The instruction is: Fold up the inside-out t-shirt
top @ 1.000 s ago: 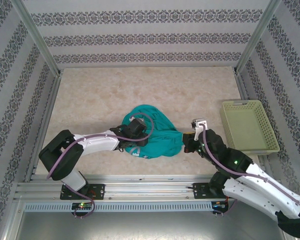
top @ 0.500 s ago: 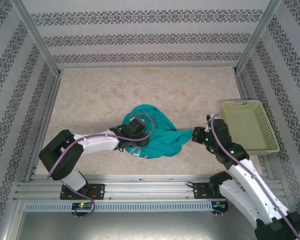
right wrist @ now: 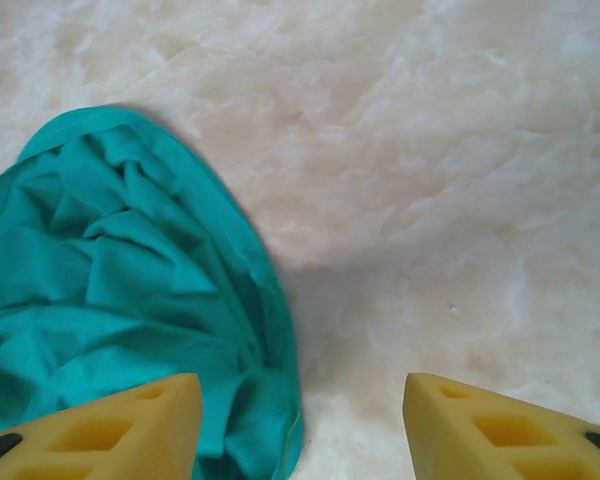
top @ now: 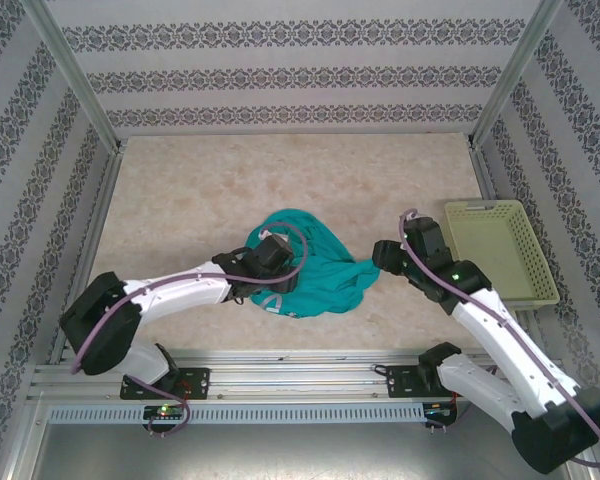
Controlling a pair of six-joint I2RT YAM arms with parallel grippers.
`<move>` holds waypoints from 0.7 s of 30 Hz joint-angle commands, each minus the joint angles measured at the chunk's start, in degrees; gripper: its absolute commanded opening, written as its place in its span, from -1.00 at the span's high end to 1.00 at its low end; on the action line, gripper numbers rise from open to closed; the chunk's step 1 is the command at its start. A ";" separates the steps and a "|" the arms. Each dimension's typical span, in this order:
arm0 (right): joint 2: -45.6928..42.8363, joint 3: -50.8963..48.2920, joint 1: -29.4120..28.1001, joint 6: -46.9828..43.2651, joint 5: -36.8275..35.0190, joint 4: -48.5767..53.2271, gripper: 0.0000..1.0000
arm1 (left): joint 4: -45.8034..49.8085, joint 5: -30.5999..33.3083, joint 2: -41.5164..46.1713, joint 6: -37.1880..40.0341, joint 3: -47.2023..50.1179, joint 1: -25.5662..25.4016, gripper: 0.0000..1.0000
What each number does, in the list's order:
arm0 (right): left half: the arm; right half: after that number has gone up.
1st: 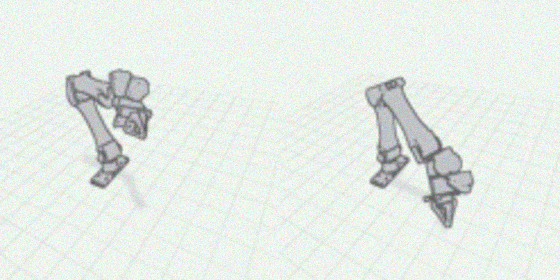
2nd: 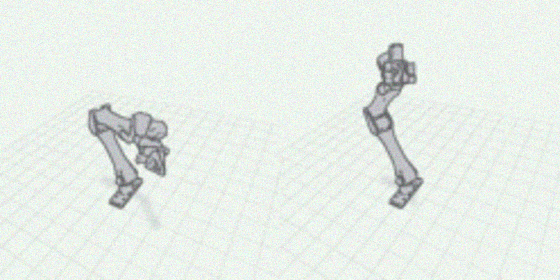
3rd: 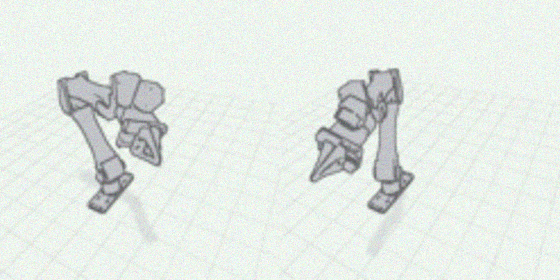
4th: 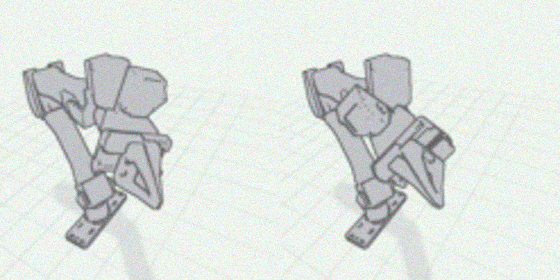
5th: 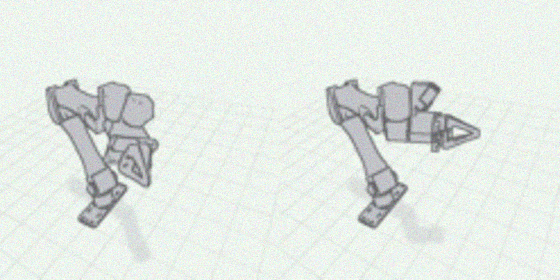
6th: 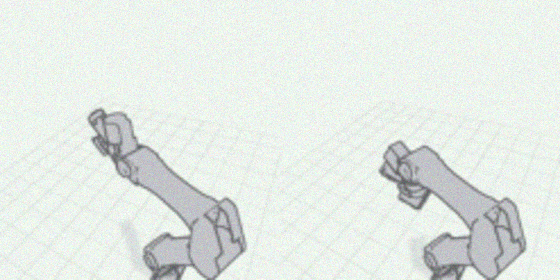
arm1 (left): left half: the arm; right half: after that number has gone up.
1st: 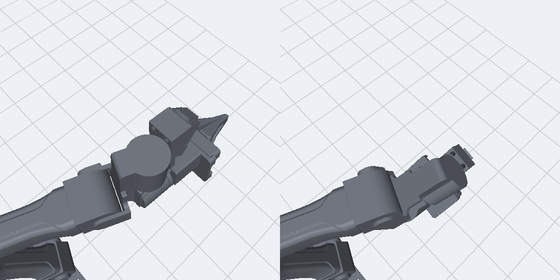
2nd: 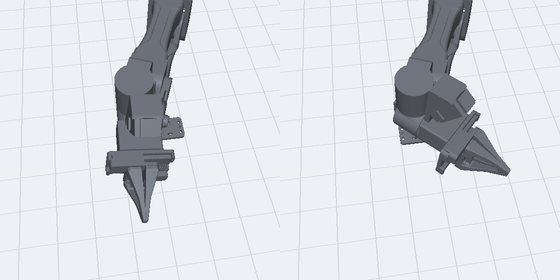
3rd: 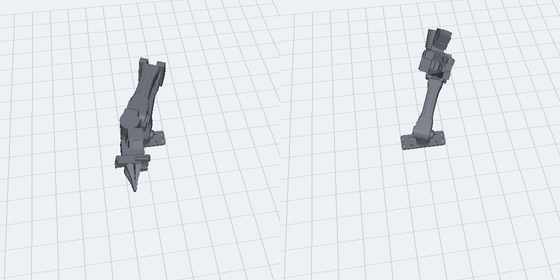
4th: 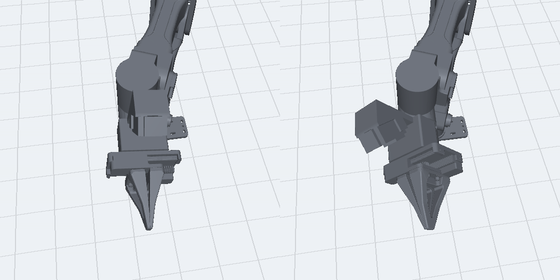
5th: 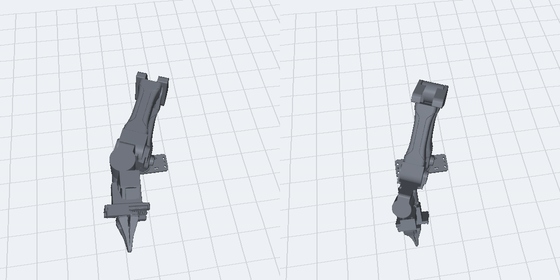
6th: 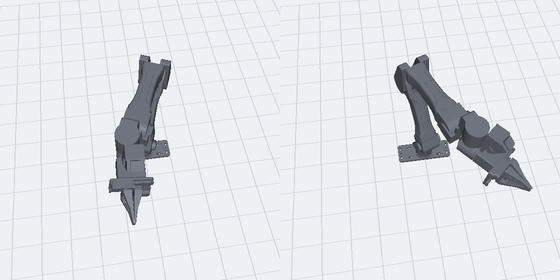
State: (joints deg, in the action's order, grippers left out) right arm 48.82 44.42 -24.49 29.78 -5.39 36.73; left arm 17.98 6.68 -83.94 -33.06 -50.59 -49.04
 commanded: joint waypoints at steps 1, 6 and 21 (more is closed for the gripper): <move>-4.73 -0.60 -1.76 2.79 -2.29 4.40 -0.11 | 5.92 8.16 3.10 3.58 -4.59 -5.98 -0.25; -10.23 -5.03 -2.83 8.00 -0.24 2.83 -0.11 | 4.29 9.57 0.24 5.71 -9.26 -13.00 -0.32; -15.92 -11.30 -3.24 11.38 2.98 -1.81 -0.24 | 13.50 16.86 -22.23 1.39 -27.57 -14.03 -0.20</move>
State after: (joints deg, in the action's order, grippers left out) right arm 33.50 34.70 -26.89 40.60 -4.60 37.04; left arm 26.24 19.11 -105.73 -29.80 -75.92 -63.37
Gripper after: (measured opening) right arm 0.618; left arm 0.622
